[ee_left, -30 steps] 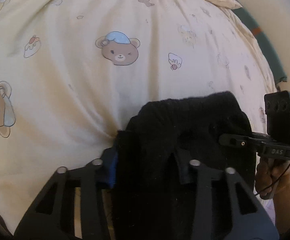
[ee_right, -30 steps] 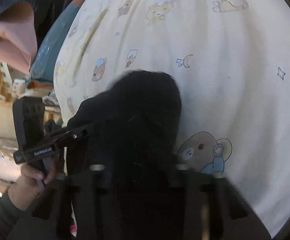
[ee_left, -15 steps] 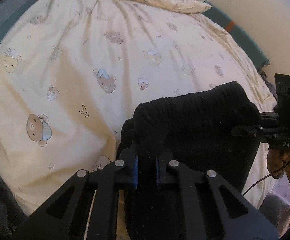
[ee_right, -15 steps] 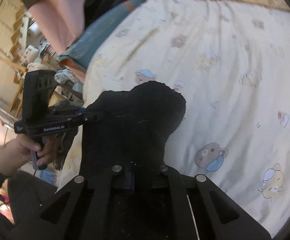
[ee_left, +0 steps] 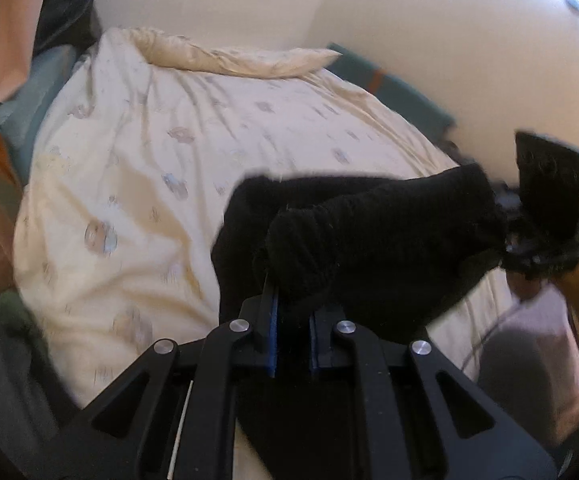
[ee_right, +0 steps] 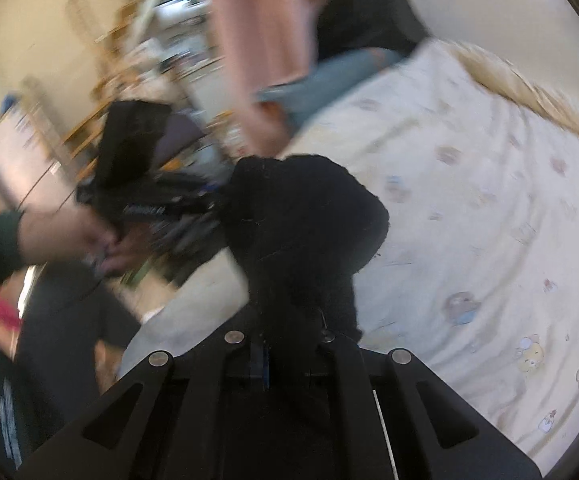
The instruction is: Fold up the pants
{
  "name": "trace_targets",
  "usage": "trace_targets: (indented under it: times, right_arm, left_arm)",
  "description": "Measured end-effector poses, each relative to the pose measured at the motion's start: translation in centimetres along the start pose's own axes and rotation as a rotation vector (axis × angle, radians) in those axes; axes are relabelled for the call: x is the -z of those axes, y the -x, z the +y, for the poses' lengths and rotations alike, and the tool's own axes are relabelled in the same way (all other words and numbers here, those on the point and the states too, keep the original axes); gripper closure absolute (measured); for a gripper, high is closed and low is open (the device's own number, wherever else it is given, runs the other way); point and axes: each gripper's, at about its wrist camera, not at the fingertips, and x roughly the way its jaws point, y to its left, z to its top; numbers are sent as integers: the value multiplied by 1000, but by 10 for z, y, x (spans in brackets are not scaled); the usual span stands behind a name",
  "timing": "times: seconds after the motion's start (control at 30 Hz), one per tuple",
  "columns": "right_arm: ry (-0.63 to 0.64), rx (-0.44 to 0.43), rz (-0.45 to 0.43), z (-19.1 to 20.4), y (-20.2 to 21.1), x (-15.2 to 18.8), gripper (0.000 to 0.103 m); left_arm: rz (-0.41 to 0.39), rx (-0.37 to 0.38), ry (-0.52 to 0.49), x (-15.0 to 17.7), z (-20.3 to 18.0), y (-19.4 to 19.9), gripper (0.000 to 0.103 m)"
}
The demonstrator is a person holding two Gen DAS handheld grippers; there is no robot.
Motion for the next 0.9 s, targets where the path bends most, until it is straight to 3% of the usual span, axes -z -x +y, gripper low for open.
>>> trace_targets:
  times: [0.1,0.2,0.27,0.33,0.43,0.5,0.57,0.6,0.63,0.67,0.77,0.83,0.9]
  right_arm:
    - [100,-49,81,54,7,29,97]
    - [136,-97,174,91,4,72,97]
    - [158,-102,258,106,-6,104,97]
    - [216,-79,382,122,-21,139,96]
    - [175,-31,569,127,-40,178,91]
    - [172,-18,627,129,-40,189,89]
    - [153,9,612,128,-27,187,82]
    - [103,0,610,125,-21,182,71]
    - [64,-2,612,124,-16,180,51]
    - [23,2,616,122,-9,177,44]
    - [-13,20,499,133,21,170,45]
    - [-156,86,382,118,35,161,46]
    - [-420,171,294,92,40,166,45]
  left_arm:
    - [118,91,33,45,-13,26,87]
    - [301,83,73,95,-25,29,57]
    - [454,49,82,127,-35,23,55]
    - [539,26,63,149,-46,21,55]
    - [520,2,54,157,-53,35,54]
    - [519,33,90,153,-50,41,53]
    - [455,-3,93,147,-51,52,48]
    - [418,-26,94,143,-52,55,43]
    - [376,-41,113,140,-53,57,42]
    - [344,-33,145,137,-52,57,42]
    - [291,-14,258,133,-56,39,42]
    - [333,-46,321,141,-58,14,42]
    - [375,-45,380,155,-57,-3,42]
